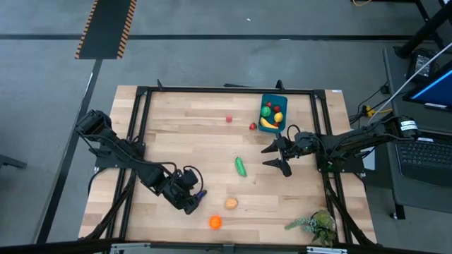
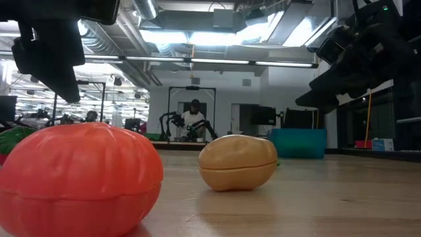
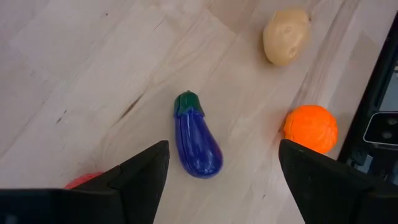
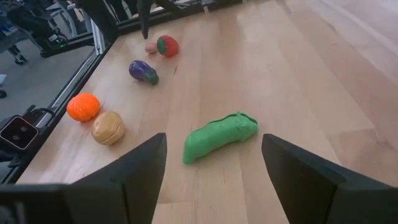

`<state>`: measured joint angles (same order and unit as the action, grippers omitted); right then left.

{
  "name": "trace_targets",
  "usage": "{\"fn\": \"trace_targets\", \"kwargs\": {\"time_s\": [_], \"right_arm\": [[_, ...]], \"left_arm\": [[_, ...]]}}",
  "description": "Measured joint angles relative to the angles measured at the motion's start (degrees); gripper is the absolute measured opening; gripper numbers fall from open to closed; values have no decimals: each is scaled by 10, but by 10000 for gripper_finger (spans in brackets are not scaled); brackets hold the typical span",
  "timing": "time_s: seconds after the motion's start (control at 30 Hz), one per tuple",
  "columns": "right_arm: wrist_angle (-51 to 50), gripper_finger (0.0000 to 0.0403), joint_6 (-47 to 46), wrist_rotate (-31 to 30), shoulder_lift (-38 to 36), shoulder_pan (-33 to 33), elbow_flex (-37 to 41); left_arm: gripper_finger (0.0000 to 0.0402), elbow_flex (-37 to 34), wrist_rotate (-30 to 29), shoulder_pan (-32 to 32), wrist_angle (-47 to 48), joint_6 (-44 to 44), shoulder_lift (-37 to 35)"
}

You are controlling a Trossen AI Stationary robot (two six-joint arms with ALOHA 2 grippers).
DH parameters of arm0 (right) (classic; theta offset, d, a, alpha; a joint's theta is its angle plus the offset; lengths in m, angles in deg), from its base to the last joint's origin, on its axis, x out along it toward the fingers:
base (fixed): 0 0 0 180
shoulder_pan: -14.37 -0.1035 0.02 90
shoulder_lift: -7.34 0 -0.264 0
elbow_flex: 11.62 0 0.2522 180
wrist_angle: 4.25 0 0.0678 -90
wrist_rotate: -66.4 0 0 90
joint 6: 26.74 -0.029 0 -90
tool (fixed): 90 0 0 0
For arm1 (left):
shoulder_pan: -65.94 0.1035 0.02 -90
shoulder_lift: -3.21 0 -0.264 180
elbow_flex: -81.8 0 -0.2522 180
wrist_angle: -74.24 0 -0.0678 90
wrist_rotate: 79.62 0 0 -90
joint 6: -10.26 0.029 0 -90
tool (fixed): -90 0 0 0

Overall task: Pick and placing Produce into tupperware
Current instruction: Put the purple eggplant into the blue bin

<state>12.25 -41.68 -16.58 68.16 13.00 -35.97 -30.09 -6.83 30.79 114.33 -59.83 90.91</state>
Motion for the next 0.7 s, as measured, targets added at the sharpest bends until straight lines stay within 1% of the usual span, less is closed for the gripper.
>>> {"fn": "trace_targets", "kwargs": {"time_s": [0.13, 0.3, 0.37, 0.53, 0.63, 0.7], "right_arm": [[0, 266, 0, 0, 0, 0, 0], [0, 266, 0, 0, 0, 0, 0], [0, 266, 0, 0, 0, 0, 0], [0, 266, 0, 0, 0, 0, 0], [-1, 266, 0, 0, 0, 0, 0], [-1, 266, 0, 0, 0, 0, 0]], "left_arm": [[291, 0, -1, 7, 0, -20, 6], [291, 0, 1, 26, -1, -31, 42], [291, 0, 20, 34, 0, -32, 59], [291, 0, 96, 49, 0, -46, 95], [291, 0, 119, 54, 0, -48, 110], [291, 0, 122, 54, -2, -48, 113]]}}
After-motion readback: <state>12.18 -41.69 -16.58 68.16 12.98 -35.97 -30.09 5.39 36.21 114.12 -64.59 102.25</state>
